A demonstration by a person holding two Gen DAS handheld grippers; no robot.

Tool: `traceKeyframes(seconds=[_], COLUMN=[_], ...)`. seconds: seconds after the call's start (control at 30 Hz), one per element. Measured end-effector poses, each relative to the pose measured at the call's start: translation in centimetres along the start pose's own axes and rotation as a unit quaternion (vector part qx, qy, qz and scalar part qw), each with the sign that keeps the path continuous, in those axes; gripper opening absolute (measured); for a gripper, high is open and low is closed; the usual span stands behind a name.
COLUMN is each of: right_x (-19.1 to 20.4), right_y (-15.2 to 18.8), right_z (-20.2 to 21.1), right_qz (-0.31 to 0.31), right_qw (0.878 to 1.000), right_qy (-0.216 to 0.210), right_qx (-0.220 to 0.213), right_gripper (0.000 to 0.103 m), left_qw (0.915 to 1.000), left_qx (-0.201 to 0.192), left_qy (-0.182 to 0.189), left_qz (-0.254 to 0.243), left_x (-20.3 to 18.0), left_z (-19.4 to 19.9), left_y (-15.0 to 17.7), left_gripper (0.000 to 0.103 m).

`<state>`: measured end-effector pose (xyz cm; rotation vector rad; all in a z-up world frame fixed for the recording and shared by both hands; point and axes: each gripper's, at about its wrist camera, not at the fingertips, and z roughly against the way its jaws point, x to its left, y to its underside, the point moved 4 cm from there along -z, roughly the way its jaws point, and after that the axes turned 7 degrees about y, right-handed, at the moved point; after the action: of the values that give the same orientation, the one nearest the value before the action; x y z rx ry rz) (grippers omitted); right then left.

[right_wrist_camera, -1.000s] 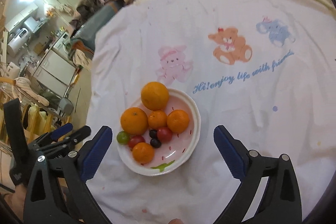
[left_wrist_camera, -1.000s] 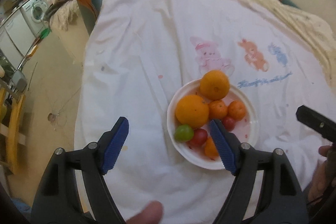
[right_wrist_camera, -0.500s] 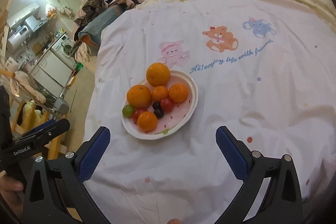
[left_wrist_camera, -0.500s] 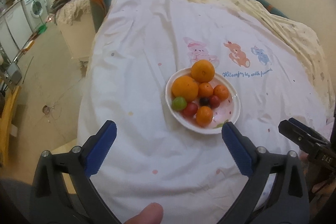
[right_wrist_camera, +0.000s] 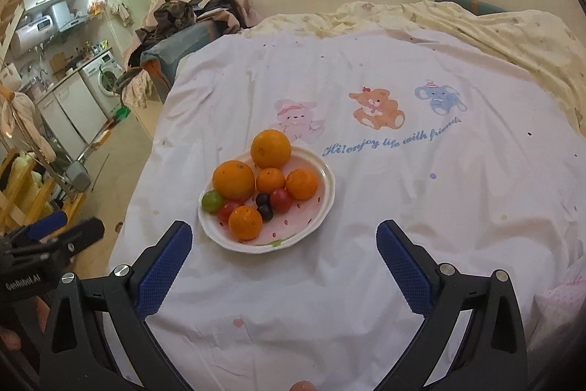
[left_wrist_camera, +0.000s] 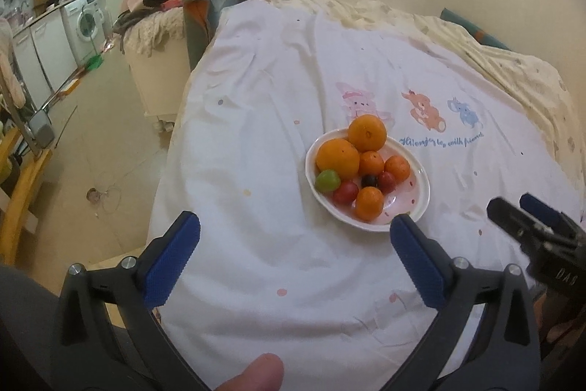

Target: Organize fruits

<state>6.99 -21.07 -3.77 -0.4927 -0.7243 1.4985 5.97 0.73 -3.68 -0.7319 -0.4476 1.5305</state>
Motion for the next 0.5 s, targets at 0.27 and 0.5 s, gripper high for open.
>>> traceKeyframes(seconds=[0.27, 0.5], right_x=[0.4, 1.1], right_y=[0.1, 0.2], right_z=[-0.7, -0.7], right_qz=[0.011, 0.031], right_qw=[1.0, 0.999], right_qy=[0.01, 0.016], right_qx=[0.004, 0.0], right_gripper=[0.103, 0.103], left_qw=[0.9999, 0.9999], left_qx=[0.009, 0.01], left_qy=[0.0, -0.003], left_qz=[-0.007, 0.002], left_x=[-0.4, -0.2], left_z=[-0.4, -0.4], left_y=[0.3, 0.3], left_gripper=[0.102, 0.102])
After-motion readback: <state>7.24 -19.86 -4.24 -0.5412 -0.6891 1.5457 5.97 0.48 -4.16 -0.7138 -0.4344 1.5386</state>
